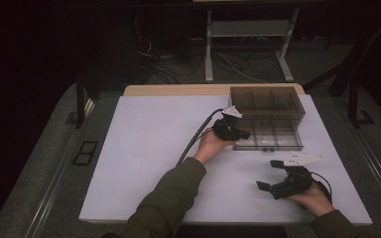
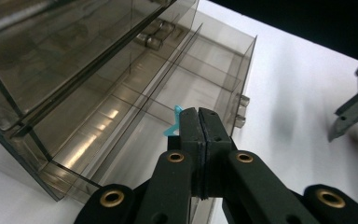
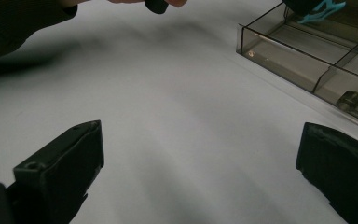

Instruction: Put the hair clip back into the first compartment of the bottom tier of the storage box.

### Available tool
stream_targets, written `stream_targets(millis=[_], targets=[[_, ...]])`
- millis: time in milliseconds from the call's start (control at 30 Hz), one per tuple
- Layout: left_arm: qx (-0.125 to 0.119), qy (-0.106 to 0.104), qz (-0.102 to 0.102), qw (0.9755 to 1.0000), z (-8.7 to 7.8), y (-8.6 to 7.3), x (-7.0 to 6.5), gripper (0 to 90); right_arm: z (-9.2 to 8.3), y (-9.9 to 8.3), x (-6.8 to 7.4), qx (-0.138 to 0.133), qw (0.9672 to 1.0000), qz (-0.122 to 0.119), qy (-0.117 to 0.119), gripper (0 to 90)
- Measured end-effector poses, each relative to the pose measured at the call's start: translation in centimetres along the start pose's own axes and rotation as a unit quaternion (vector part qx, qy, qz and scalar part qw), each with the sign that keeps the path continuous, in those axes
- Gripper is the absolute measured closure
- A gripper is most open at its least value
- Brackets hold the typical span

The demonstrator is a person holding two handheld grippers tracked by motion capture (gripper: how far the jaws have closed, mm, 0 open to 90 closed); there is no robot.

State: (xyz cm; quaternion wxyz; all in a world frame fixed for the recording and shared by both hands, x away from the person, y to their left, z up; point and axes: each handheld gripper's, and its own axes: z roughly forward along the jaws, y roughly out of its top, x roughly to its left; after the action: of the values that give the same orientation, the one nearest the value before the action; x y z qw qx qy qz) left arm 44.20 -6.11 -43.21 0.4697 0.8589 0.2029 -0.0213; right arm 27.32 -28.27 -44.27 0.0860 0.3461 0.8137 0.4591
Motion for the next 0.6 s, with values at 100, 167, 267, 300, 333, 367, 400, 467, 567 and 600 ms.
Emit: stream_targets(millis=[100, 167, 267, 300, 333, 367, 400, 467, 567, 600], targets=[[0.007, 0.009, 0.0, 0.9999, 0.4, 0.0, 0.1, 89.3, 0.0, 0.0, 0.0, 0.0, 1.0, 0.0, 0.0, 0.2], [0.016, 0.012, 0.004, 0.9998, 0.6, 0.0, 0.3, 89.3, 0.0, 0.0, 0.0, 0.0, 1.0, 0.003, -0.001, 0.2], [0.025, 0.017, 0.004, 0.9995, 1.0, -0.1, 0.4, 89.2, 0.0, 0.0, 0.0, 0.0, 1.0, 0.001, 0.0, 0.2], [0.027, 0.018, 0.004, 0.9994, 1.1, -0.1, 0.4, 89.2, 0.0, 0.0, 0.0, 0.0, 1.0, 0.001, 0.0, 0.2], [0.031, 0.019, 0.003, 0.9993, 1.1, -0.2, 0.5, 89.2, 0.0, 0.0, 0.0, 0.0, 1.0, 0.002, 0.0, 0.2], [0.032, 0.019, 0.001, 0.9993, 1.2, -0.2, 0.5, 89.0, 0.0, 0.0, 0.0, 0.0, 1.0, 0.0, 0.0, 0.2], [0.032, 0.019, 0.001, 0.9993, 1.3, -0.3, 0.5, 88.9, 0.0, 0.0, 0.0, 0.0, 1.0, 0.001, 0.0, 0.2], [0.033, 0.019, 0.001, 0.9993, 1.4, -0.4, 0.6, 88.7, 0.0, 0.0, 0.0, 0.0, 1.0, 0.0, 0.001, 0.2], [0.035, 0.019, 0.001, 0.9992, 1.5, -0.4, 0.5, 88.0, 0.0, 0.0, 0.0, 0.0, 1.0, 0.0, 0.0, 0.2], [0.034, 0.019, 0.001, 0.9992, 1.5, -0.4, 0.5, 87.6, 0.0, 0.0, 0.0, 0.0, 1.0, 0.0, 0.0, 0.2]])
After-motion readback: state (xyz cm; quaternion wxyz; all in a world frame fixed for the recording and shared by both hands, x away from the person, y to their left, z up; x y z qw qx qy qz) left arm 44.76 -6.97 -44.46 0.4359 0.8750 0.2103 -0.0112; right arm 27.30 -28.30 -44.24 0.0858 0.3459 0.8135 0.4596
